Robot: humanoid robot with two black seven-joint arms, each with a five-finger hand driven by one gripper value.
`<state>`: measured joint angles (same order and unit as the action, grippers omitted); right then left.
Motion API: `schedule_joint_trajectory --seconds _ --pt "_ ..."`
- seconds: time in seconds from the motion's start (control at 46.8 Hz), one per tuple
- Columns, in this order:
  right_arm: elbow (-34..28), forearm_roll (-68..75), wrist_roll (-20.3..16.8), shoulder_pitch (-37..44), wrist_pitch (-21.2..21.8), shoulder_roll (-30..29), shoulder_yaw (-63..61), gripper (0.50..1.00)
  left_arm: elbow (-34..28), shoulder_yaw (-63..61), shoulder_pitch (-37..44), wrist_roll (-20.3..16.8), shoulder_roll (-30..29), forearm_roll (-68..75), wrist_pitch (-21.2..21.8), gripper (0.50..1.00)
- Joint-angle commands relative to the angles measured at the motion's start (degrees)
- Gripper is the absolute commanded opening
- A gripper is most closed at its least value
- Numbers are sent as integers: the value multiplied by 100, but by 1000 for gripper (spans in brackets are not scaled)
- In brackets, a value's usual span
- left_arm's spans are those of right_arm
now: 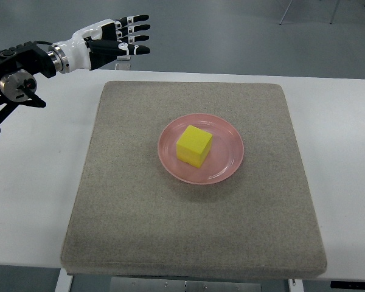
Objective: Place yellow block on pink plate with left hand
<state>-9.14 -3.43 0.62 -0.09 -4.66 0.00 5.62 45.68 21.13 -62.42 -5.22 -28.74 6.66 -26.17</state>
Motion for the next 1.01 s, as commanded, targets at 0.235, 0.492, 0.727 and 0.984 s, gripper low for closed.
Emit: schedule_joint_trajectory --seconds 0.235,0.492,0.727,0.984 --pt "0 0 -1 0 0 0 0 924 -516 5 345 732 0 -2018 -530 994" --pt "0 0 -1 0 0 0 0 924 -481 22 433 979 9 -2617 -556 994" --pt "-9 0 -1 0 0 0 9 924 -481 154 485 1014 70 -2801 -556 994" --pt "-17 -9 8 -35 0 0 18 924 -463 462 696 1164 62 -2801 -556 994"
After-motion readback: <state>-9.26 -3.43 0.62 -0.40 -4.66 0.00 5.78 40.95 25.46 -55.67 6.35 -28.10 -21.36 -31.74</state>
